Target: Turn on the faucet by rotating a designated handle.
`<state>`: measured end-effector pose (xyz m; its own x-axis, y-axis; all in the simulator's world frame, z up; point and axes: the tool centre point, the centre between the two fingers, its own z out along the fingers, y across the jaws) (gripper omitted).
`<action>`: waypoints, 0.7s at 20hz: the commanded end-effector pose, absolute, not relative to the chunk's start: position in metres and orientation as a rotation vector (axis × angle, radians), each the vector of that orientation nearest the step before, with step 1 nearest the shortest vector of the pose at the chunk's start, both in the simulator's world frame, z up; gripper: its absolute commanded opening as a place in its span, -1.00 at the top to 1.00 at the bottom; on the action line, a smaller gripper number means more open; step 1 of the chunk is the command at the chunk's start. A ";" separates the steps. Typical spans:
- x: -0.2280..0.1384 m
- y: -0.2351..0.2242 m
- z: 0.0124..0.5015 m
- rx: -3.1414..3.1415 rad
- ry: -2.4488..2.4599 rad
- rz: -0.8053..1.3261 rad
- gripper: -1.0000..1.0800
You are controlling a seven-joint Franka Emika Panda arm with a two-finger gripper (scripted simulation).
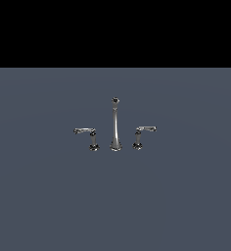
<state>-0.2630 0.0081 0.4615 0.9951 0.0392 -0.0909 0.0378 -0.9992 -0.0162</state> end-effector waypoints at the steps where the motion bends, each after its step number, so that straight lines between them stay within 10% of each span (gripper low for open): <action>1: -0.263 0.008 0.461 -3.123 -0.060 0.143 1.00; 14: -0.241 0.018 0.434 -3.122 0.111 0.135 1.00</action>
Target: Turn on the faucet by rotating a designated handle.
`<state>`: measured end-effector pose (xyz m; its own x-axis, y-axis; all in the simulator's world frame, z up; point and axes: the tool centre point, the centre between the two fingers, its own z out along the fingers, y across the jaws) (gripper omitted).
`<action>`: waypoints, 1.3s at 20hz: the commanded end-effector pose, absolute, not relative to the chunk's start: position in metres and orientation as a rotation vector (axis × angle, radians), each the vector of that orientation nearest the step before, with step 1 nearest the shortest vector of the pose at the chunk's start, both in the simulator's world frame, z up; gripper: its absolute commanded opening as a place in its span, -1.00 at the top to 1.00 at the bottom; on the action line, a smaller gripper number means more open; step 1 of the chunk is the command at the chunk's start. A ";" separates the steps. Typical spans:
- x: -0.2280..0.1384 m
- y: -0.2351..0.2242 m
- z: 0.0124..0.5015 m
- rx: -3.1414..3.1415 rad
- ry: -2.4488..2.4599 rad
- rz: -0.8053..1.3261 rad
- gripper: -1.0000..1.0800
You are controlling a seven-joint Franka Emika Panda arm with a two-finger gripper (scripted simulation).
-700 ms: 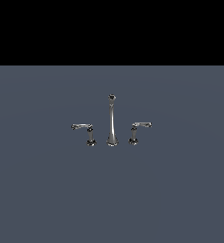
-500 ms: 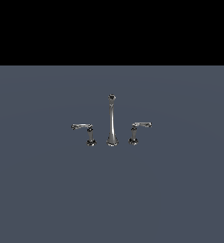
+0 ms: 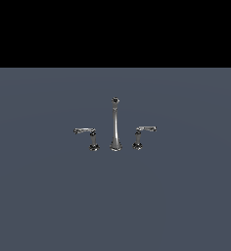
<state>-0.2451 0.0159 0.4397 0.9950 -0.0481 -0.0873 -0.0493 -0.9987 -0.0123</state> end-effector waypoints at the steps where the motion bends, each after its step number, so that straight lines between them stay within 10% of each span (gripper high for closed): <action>1: -0.237 0.019 0.429 -3.121 0.139 0.134 1.00; 26: -0.091 0.015 0.270 -2.923 1.112 0.081 1.00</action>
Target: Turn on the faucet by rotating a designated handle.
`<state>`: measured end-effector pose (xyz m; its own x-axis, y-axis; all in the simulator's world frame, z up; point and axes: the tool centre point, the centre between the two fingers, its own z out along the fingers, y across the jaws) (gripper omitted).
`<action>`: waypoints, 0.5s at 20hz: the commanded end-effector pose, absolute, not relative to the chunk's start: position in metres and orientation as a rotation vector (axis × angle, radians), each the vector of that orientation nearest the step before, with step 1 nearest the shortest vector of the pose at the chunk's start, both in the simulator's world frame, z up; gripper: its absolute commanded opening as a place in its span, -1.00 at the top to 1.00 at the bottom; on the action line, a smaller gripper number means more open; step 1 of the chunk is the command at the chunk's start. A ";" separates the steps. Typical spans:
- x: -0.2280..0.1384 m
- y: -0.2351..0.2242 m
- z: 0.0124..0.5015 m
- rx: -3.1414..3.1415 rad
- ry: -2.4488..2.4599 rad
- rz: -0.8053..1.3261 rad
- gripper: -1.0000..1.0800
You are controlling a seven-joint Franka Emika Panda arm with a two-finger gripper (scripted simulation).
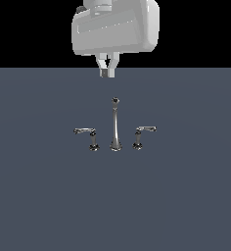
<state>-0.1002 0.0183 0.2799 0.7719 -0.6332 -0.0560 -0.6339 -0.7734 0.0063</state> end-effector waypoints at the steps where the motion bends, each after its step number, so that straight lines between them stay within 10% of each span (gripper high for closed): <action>1: -0.085 0.013 0.264 -2.908 1.150 0.079 1.00; 10: -0.035 -0.016 0.206 -2.755 1.489 0.055 1.00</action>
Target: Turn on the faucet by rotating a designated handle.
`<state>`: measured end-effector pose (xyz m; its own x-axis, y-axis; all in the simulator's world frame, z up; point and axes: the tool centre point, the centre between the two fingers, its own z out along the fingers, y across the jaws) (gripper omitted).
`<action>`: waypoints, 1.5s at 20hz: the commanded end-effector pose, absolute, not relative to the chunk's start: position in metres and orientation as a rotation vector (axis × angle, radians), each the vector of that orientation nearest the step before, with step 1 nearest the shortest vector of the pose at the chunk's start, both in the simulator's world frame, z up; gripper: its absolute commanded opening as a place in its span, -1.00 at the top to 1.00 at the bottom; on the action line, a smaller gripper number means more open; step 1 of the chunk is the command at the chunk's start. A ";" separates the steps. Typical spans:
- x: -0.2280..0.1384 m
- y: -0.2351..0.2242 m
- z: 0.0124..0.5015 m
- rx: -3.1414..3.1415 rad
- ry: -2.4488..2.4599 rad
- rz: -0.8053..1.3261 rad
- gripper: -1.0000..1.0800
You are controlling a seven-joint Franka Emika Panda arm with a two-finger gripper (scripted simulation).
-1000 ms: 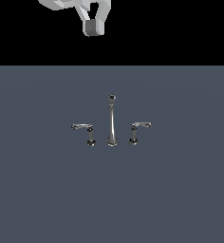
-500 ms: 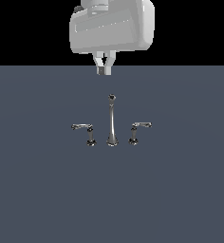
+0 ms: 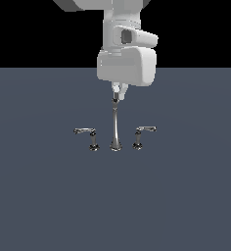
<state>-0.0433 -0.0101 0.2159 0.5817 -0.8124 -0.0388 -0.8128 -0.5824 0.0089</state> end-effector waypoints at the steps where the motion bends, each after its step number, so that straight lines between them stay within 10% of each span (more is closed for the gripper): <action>1: -0.030 -0.020 0.199 -2.735 1.527 0.052 1.00; 30: 0.047 -0.127 0.083 -2.262 2.181 -0.001 1.00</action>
